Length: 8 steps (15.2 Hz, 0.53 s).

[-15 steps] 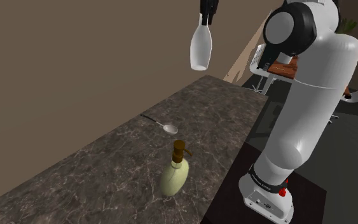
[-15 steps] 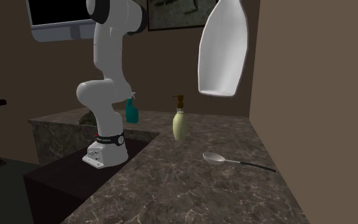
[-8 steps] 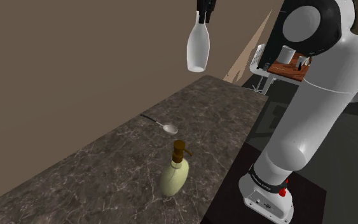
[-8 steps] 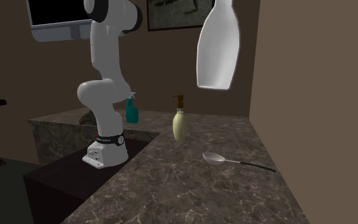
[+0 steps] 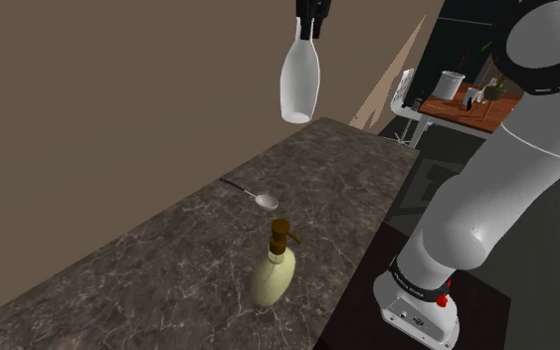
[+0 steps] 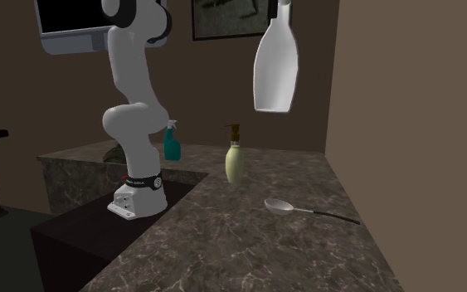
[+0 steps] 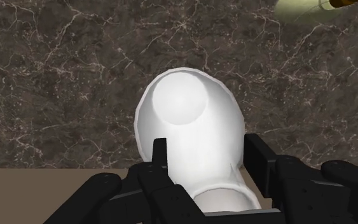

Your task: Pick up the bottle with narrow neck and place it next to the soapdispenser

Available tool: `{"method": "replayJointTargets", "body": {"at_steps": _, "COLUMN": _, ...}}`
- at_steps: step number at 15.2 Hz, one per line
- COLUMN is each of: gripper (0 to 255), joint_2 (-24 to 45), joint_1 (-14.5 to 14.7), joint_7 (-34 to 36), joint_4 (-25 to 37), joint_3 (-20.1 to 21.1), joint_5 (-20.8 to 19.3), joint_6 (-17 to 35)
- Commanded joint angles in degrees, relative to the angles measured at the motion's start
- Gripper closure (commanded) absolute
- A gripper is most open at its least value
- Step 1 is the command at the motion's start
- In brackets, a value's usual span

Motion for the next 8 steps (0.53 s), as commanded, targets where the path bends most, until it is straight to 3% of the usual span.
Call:
{"method": "replayJointTargets", "body": {"at_steps": 1, "gripper": 255, "joint_2": -2.38, "joint_1": 1.39, "joint_7": 3.45, "joint_4": -2.66, "joint_3": 1.92, "joint_5": 0.12, "joint_6": 0.31}}
{"method": "replayJointTargets", "body": {"at_steps": 8, "gripper": 255, "joint_2": -6.74, "joint_1": 5.24, "joint_7": 14.08, "joint_4": -7.28, "joint_3": 8.27, "joint_5": 1.7, "joint_6": 0.65}}
